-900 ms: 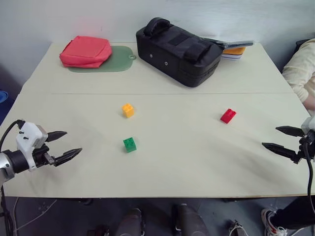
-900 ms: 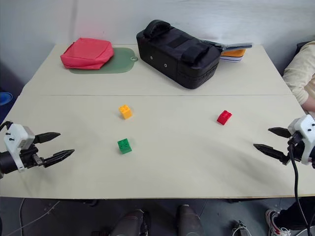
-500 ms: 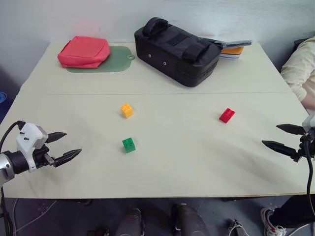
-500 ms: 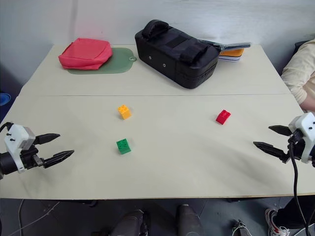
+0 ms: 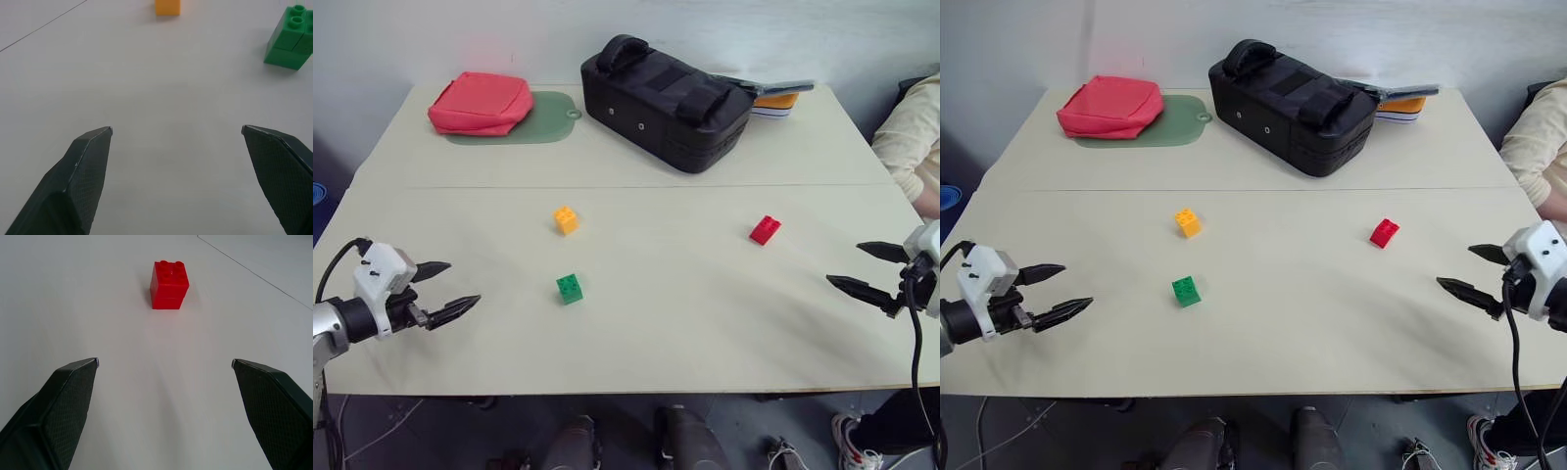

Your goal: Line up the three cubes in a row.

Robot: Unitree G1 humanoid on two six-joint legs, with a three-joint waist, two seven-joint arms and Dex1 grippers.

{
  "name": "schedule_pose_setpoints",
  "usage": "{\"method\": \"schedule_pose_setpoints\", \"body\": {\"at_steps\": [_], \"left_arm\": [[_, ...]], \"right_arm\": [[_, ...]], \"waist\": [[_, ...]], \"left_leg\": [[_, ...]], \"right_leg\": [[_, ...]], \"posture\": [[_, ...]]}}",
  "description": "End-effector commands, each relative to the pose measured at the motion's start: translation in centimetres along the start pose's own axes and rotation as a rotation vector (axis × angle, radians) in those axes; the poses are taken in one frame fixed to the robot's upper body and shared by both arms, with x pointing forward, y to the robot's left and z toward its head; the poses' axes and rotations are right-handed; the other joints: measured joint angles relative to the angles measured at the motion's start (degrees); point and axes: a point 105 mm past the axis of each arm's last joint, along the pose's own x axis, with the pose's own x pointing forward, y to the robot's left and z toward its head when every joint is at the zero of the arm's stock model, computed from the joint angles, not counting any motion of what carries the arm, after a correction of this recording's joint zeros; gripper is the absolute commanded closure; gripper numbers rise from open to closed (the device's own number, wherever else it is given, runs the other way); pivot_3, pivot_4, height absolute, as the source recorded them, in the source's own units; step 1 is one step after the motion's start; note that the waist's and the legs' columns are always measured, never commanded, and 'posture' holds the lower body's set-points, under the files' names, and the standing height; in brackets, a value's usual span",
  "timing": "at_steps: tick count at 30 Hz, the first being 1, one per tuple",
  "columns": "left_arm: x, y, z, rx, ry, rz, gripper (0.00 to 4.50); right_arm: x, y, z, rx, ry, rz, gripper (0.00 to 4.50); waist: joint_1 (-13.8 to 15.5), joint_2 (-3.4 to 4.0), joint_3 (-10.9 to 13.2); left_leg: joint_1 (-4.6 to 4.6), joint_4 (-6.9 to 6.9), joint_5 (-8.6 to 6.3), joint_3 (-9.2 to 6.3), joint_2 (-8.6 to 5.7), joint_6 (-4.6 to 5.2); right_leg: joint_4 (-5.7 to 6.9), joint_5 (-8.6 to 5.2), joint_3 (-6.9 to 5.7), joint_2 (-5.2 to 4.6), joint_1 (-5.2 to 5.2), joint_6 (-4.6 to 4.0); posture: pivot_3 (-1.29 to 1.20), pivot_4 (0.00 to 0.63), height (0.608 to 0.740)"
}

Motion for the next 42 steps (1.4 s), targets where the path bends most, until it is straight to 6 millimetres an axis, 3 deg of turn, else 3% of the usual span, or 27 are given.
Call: {"method": "schedule_pose_setpoints", "body": {"at_steps": [1, 6, 11, 17, 23, 27, 33, 39, 42], "left_arm": [[1.6, -2.4, 4.2, 0.060, -0.087, -0.192, 0.04], [3.9, -5.8, 8.7, 0.139, -0.129, -0.494, 0.04], [5.2, -7.5, 11.8, 0.209, -0.176, -0.635, 0.04], [5.7, -8.5, 13.1, 0.242, -0.204, -0.680, 0.04], [5.4, -9.3, 13.5, 0.253, -0.220, -0.706, 0.04], [5.5, -8.9, 13.7, 0.254, -0.223, -0.699, 0.00], [5.8, -8.7, 13.9, 0.268, -0.231, -0.691, 0.00], [5.9, -9.1, 13.9, 0.274, -0.241, -0.711, 0.00], [5.7, -9.7, 13.8, 0.277, -0.234, -0.751, 0.00]], "right_arm": [[1.6, -0.4, 2.8, -0.047, -0.032, 0.030, 0.00], [5.7, -1.4, 4.6, -0.036, -0.015, 0.063, 0.00], [9.2, -2.4, 4.3, -0.020, 0.034, 0.050, 0.00], [11.6, -2.9, 2.8, 0.003, 0.085, 0.010, 0.00], [12.5, -2.5, 1.9, 0.063, 0.079, 0.029, 0.00], [12.8, -2.3, 1.9, 0.083, 0.059, 0.041, 0.92], [13.0, -2.0, 2.0, 0.076, 0.046, 0.063, 2.99], [12.0, -0.9, 3.7, 0.020, -0.032, 0.179, 3.01], [10.2, 2.6, 5.6, -0.083, -0.086, 0.381, 3.01]], "waist": [[0.0, 0.00, 0.0], [-0.1, 0.00, 0.0], [-0.1, 0.00, 0.0], [-0.1, 0.00, 0.0], [-0.1, 0.00, 0.0], [-0.1, 0.00, 0.0], [-0.1, 0.00, 0.0], [0.0, 0.00, 0.0], [0.1, 0.00, 0.0]], "left_leg": [[0.01, 0.06, 0.00, 0.00, -0.01, 0.00], [-0.02, 0.15, 0.04, -0.01, -0.02, -0.09], [-0.33, 0.26, 0.06, 0.02, 0.07, -0.15], [-0.55, 0.49, 0.04, 0.17, 0.08, -0.11], [-0.69, 0.73, 0.13, 0.22, 0.08, -0.12], [-0.69, 0.72, 0.15, 0.22, 0.08, -0.15], [-0.70, 0.71, 0.15, 0.22, 0.08, -0.15], [-0.71, 0.71, 0.15, 0.22, 0.08, -0.15], [-0.75, 0.72, 0.15, 0.20, 0.08, -0.15]], "right_leg": [[0.04, 0.01, 0.02, 0.00, 0.00, 0.02], [0.09, 0.01, 0.00, 0.02, -0.02, 0.02], [0.18, 0.01, -0.01, 0.27, -0.18, 0.01], [0.45, 0.01, 0.09, 0.35, -0.49, 0.02], [0.85, 0.01, 0.20, 0.34, -0.69, 0.02], [0.90, 0.01, 0.21, 0.36, -0.74, 0.02], [0.88, 0.01, 0.21, 0.37, -0.75, 0.02], [0.89, 0.01, 0.21, 0.37, -0.75, 0.02], [0.89, 0.01, 0.19, 0.37, -0.78, 0.03]], "posture": [[0.00, 0.150, 0.740], [0.00, 0.150, 0.740], [0.00, 0.150, 0.740], [0.00, 0.150, 0.740], [0.00, 0.150, 0.740], [0.00, 0.150, 0.740], [0.00, 0.150, 0.740], [0.00, 0.150, 0.740], [0.00, 0.150, 0.740]]}}
